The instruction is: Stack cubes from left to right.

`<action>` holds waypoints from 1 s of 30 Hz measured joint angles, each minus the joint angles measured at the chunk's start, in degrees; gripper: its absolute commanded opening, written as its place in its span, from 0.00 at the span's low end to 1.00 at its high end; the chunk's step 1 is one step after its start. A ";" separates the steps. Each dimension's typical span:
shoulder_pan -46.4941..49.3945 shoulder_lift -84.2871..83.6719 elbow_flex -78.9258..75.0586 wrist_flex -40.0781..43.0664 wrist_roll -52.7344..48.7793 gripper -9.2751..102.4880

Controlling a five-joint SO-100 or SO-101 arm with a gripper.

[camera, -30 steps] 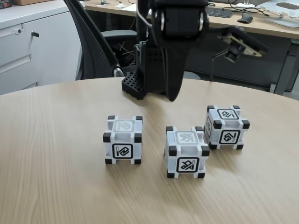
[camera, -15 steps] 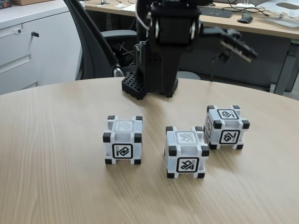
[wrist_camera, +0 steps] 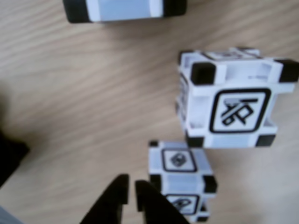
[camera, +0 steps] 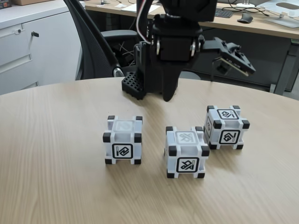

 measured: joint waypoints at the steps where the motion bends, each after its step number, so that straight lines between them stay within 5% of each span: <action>1: -1.05 0.00 0.00 0.00 0.00 0.08; 17: -27.33 0.00 0.00 0.00 11.34 0.10; 30: -29.53 0.00 0.00 0.00 14.24 0.52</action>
